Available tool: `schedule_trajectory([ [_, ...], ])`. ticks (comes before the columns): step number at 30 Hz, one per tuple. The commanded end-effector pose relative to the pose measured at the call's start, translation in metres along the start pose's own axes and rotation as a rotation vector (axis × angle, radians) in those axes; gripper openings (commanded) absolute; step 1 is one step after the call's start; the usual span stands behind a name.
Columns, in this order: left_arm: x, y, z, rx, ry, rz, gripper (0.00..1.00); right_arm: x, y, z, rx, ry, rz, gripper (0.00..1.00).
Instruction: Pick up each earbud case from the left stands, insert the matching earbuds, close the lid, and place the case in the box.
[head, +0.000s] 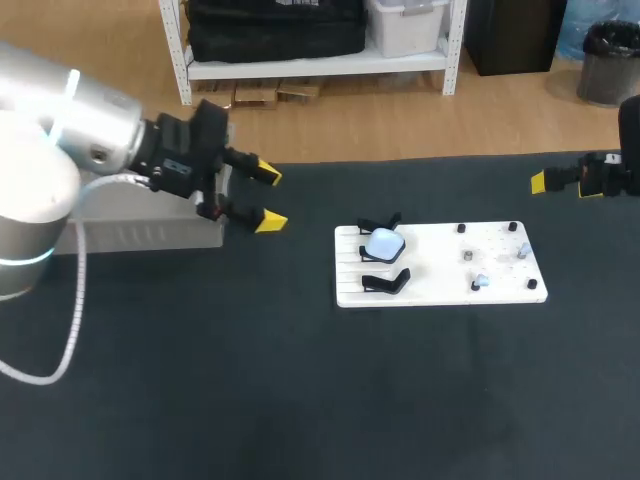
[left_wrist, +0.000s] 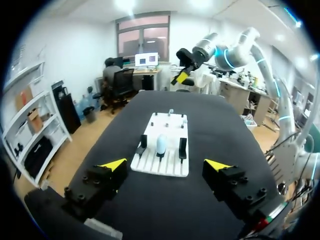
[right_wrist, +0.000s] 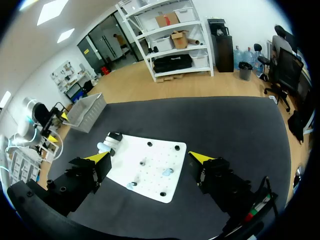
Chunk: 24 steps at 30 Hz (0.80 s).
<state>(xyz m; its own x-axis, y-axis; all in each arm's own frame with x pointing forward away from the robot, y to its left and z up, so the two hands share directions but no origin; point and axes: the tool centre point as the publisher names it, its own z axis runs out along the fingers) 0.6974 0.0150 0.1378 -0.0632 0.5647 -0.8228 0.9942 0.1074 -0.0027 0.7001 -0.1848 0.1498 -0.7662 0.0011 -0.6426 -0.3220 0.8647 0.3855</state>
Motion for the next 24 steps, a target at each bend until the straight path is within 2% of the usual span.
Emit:
schedule_trajectory([
  [1,0.005,0.01,0.03,0.112,-0.013,0.023,1.0,0.0,-0.001,0.0,-0.003,0.001,-0.001,1.0],
  [9,0.011,0.003,0.063,0.157,-0.028,0.067,1.0,0.0,-0.001,0.0,-0.003,0.001,-0.001,1.0],
  [13,0.019,-0.002,0.079,0.13,-0.017,0.096,1.0,0.0,-0.001,0.0,-0.003,0.001,-0.001,1.0],
  [15,0.021,-0.002,0.085,0.145,-0.025,0.071,1.0,0.0,-0.001,0.0,-0.003,0.001,-0.001,1.0],
  [17,0.023,-0.001,0.09,0.142,-0.03,0.063,0.9,0.0,-0.001,0.0,-0.003,0.001,-0.001,1.0],
  [19,0.024,0.0,0.094,0.146,-0.036,0.056,0.91,0.0,-0.001,0.0,-0.003,0.001,-0.001,1.0],
  [21,0.024,0.001,0.098,0.15,-0.048,0.048,0.86,0.0,-0.001,0.0,-0.003,0.001,-0.001,1.0],
  [23,0.023,0.001,0.1,0.149,-0.055,0.048,0.74,0.0,-0.001,0.0,-0.003,0.001,-0.001,1.0],
  [24,0.023,0.001,0.102,0.152,-0.06,0.048,0.73,0.0,-0.001,0.0,-0.003,0.001,-0.001,1.0],
])
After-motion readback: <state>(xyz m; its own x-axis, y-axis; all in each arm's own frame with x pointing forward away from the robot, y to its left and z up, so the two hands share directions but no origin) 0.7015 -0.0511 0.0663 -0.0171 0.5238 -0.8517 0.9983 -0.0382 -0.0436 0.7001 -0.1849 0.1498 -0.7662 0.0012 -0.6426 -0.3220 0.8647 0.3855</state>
